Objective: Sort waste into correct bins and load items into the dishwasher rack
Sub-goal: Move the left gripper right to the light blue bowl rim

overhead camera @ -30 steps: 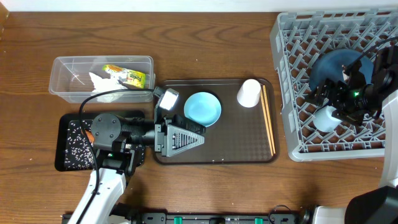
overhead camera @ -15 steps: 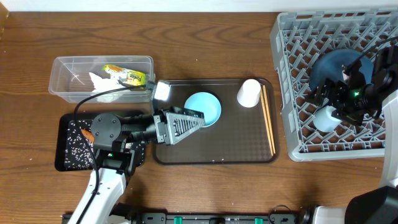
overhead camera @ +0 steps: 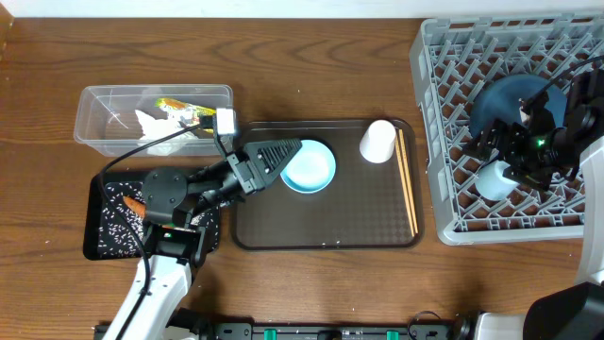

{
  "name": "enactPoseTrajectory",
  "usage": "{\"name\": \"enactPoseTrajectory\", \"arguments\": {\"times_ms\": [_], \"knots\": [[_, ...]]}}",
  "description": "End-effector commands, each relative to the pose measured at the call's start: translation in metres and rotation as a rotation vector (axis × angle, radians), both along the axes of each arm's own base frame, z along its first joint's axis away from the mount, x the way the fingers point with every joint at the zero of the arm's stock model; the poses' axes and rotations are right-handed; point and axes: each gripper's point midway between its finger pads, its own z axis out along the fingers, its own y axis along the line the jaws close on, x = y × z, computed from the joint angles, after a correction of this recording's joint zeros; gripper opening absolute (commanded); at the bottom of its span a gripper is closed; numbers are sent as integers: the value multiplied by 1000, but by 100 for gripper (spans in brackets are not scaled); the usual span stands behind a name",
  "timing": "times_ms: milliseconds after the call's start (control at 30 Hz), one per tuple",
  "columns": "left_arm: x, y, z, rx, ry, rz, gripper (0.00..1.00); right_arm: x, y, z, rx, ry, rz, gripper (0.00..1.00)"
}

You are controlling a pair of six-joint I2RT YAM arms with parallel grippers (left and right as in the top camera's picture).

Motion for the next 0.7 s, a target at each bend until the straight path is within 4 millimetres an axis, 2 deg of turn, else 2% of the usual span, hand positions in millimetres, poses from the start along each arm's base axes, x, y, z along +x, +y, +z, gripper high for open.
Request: {"name": "enactPoseTrajectory", "arguments": {"times_ms": [0,167,267,367,467,533,667], "knots": [[17,6,-1,52,-71,119,98,3,0,6,12,-20,-4,99],[29,6,-8,175,-29,153,98,3,0,6,12,-20,-4,99],[38,11,-1,290,-3,188,98,3,0,6,12,-20,-4,99],[44,27,10,452,24,273,98,3,0,6,12,-20,-4,99],[41,43,19,628,29,358,98,3,0,6,12,-20,-4,99],[34,41,23,711,0,354,98,3,0,6,12,-20,-4,99],[26,35,8,837,9,376,98,3,0,6,12,-20,-4,99]]}}
